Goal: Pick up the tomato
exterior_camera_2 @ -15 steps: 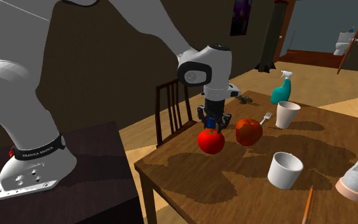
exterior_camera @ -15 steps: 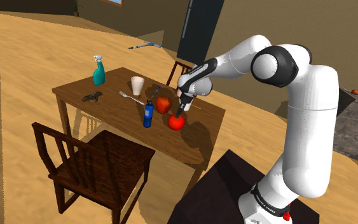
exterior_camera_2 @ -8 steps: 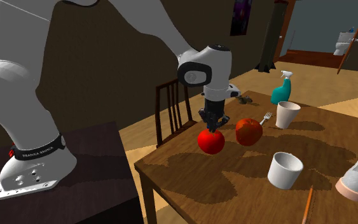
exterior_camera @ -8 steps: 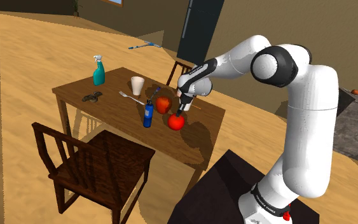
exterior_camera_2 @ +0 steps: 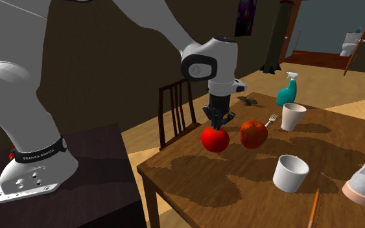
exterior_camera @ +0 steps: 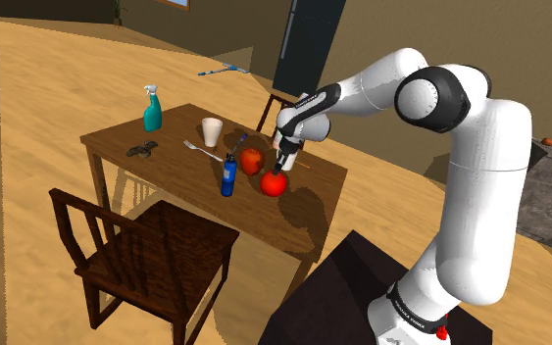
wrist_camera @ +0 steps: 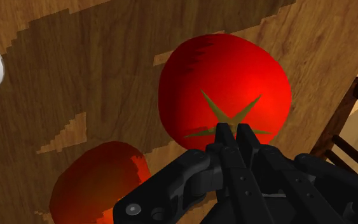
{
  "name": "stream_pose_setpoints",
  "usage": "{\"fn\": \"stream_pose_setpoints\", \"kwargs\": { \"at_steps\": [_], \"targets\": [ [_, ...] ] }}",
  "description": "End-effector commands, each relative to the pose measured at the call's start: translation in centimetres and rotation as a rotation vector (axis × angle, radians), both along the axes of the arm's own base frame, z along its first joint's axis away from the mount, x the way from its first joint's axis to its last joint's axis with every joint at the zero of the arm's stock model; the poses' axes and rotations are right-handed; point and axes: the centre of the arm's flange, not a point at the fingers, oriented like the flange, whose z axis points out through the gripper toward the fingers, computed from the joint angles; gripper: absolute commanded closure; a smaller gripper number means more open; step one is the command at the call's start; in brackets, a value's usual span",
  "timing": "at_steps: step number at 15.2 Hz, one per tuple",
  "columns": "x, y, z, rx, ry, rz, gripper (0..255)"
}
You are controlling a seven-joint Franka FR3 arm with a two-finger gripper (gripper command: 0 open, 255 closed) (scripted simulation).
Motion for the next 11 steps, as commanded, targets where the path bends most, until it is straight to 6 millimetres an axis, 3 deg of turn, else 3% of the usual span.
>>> {"fn": "stream_pose_setpoints", "kwargs": {
  "at_steps": [1,9,11],
  "targets": [
    [0.0,0.0,1.1,0.000,0.000,0.000,255],
    [0.0,0.0,5.3,0.000,0.000,0.000,255],
    [-0.1,0.0,5.4,0.000,0.000,0.000,255]
  ]
}}
